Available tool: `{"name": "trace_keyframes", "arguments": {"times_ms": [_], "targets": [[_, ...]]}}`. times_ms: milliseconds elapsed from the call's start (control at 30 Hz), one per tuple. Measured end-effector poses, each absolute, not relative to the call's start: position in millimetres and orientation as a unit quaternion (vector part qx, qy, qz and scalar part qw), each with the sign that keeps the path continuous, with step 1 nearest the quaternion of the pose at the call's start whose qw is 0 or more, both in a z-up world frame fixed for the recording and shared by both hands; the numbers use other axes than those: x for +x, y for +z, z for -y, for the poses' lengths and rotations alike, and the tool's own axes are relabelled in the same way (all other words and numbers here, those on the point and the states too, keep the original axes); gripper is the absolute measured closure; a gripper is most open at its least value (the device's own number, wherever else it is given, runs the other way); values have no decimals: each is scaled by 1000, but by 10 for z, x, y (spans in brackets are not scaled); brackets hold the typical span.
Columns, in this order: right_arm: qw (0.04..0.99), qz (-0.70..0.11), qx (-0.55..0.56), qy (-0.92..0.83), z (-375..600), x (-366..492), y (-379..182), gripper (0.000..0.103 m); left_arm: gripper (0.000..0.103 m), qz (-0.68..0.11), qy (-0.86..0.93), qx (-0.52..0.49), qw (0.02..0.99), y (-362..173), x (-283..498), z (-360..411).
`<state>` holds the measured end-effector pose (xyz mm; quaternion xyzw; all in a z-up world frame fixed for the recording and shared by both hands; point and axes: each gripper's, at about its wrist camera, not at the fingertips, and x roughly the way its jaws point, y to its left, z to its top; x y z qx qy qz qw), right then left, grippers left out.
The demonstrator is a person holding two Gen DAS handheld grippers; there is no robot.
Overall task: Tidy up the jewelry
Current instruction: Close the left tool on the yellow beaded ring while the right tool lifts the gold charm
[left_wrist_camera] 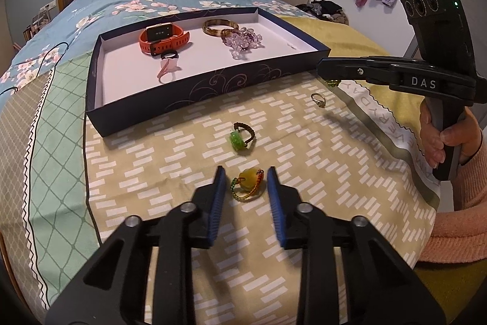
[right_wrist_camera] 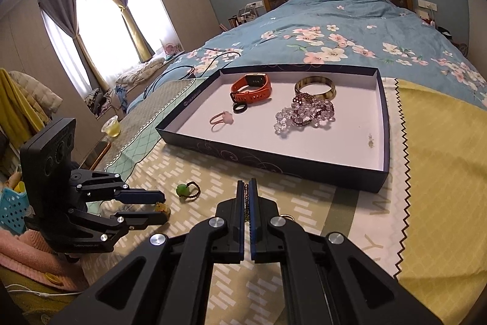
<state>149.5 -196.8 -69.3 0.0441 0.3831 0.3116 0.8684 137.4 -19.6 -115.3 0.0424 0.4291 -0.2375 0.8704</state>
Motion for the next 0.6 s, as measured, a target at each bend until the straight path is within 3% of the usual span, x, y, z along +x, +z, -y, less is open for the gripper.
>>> {"name": "trace_keyframes", "arguments": {"times_ms": [600], "targets": [[870, -373, 64, 317, 2002, 1521, -659, 102, 85, -416, -234, 30, 878, -1065, 1358, 168]]}}
